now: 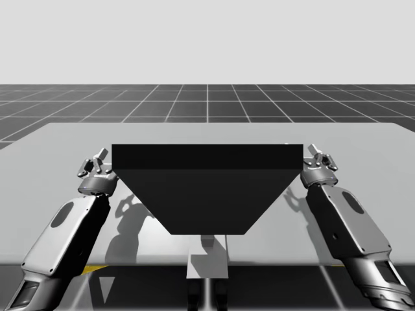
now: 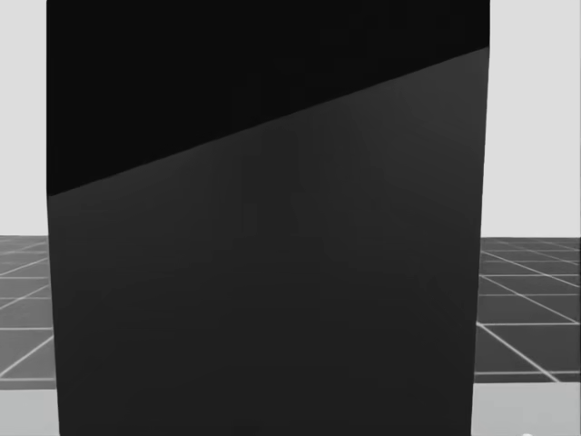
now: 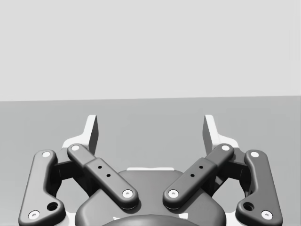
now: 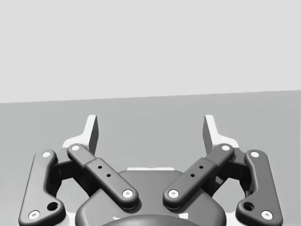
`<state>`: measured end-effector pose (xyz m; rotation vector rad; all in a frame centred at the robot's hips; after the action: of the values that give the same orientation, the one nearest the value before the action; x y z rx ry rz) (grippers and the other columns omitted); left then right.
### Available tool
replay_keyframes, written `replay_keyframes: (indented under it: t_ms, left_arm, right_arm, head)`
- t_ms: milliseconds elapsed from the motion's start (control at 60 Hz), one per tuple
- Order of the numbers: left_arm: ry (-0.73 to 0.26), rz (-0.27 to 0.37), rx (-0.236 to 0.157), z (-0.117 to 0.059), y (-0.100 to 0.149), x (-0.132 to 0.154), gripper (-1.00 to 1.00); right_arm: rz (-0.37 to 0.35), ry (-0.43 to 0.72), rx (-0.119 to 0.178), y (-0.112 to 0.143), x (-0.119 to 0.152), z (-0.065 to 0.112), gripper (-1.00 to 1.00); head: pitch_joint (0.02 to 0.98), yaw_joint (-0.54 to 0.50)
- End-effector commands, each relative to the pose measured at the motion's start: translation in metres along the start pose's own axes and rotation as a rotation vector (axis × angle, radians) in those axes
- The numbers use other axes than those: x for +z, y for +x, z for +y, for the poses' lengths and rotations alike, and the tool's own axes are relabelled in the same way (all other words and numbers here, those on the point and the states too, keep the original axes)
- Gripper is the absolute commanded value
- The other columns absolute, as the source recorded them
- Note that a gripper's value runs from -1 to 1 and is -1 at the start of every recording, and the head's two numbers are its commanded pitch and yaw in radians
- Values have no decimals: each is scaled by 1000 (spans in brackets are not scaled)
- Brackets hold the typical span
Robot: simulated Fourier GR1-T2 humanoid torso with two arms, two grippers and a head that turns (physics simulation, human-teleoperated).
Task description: Reach around the screen and pick up the object behind it.
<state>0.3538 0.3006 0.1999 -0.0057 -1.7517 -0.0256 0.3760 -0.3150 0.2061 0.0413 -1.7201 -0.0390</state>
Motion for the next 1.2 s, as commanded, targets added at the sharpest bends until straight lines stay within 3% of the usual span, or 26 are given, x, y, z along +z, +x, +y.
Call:
replay_keyframes:
  t_ms: [17,100,133,217,300,317,383,417,483,533,650,700,800,950,1200]
  left_arm:
    - [0,1,-2,0,-1,0,-1000]
    - [-3,1,-1,0,-1,0,-1000]
    - [-12,2,-4,1,0,0,-1000]
    - [-80,30,35,7,4,1,-1000]
    - [-119,63,46,9,4,3,-1000]
    - [-172,86,58,10,6,5,-1000]
    - [-190,86,62,11,10,8,-1000]
    - [-253,87,77,11,17,14,-1000]
    - [-301,90,72,11,25,20,-1000]
    - [-343,93,57,11,31,27,-1000]
    - [-444,110,26,10,38,40,-1000]
    - [-486,119,27,10,39,45,-1000]
    - [-564,140,26,12,41,58,-1000]
    - [-629,185,48,20,37,68,-1000]
    - [-659,274,15,29,14,69,-1000]
  right_arm:
    - [-14,7,-17,-2,2,2,-1000]
    - [-5,71,-30,-1,3,4,-1000]
    - [8,99,-10,-1,3,4,-1000]
    - [18,159,-6,1,5,4,-1000]
    - [31,225,-32,6,9,5,-1000]
    - [32,266,-54,9,12,5,-1000]
    - [36,310,-75,12,15,5,-1000]
    - [38,369,-93,16,19,4,-1000]
    - [38,429,-88,19,23,4,-1000]
    - [44,481,-61,21,27,6,-1000]
    - [69,581,-58,23,33,10,-1000]
    - [73,614,-64,24,35,11,-1000]
    - [106,718,-48,26,45,12,-1000]
    - [173,830,-27,22,59,9,-1000]
    - [251,903,10,7,67,4,-1000]
  head:
    - [101,-36]
    - [100,-35]
    - [100,-35]
    - [101,-34]
    - [102,-35]
    - [102,-36]
    - [102,-36]
    - [103,-37]
    - [103,-38]
    - [105,-36]
    - [108,-37]
    - [109,-38]
    - [108,-40]
    - [119,-35]
    - [134,-23]
